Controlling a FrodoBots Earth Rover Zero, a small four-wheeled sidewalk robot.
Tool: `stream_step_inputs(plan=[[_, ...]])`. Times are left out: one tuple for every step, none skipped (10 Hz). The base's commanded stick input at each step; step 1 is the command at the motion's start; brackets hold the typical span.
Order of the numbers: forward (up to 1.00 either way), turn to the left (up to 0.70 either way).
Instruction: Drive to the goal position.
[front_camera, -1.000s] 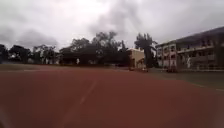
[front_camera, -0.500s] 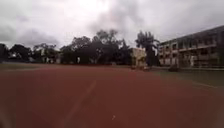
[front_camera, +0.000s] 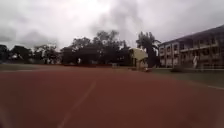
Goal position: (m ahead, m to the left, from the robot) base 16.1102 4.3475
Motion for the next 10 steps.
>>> stream_step_inputs(plan=[[0.7,0.0],[0.7,0.0],[0.7,0.0],[0.7,0.0],[0.7,0.0],[0.7,0.0],[0.7,0.0],[0.7,0.0],[0.7,0.0],[0.7,0.0]])
